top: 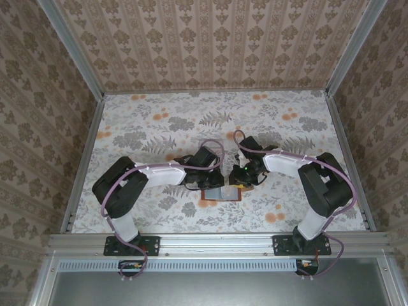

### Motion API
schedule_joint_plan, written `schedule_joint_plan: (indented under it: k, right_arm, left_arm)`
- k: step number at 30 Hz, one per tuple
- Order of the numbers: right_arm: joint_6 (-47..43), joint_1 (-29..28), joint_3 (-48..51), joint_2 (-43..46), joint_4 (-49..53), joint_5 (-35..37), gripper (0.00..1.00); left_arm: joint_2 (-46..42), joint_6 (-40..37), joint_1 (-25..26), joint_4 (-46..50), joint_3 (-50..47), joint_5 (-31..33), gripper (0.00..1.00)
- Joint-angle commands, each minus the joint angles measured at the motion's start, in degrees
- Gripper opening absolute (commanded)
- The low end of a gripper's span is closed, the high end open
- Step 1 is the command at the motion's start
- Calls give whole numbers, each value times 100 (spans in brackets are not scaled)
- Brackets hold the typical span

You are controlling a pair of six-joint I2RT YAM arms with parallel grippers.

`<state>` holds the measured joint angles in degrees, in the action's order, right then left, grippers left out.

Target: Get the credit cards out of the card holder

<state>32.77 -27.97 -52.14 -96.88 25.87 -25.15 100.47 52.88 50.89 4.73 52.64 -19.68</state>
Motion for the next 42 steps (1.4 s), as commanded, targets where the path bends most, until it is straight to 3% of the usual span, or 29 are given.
schedule_joint_plan:
  k: [1,15,22,37,42]
  right_arm:
    - [-135,-25,-7,-174,251,478,26]
    - [-126,-25,22,-113,260,449,26]
    - [-125,-25,13,-94,252,413,26]
    - [-162,-27,20,-90,261,370,26]
    - [-174,-28,28,-78,270,361,26]
  left_arm:
    - [26,-224,-23,527,108,121,16]
    - [-130,-340,-20,604,138,202,16]
    - [-22,-100,-37,-48,-32,-104,17]
    - [62,-6,-56,-388,-95,-255,15]
    - [-176,-29,-61,-107,-82,-27,15]
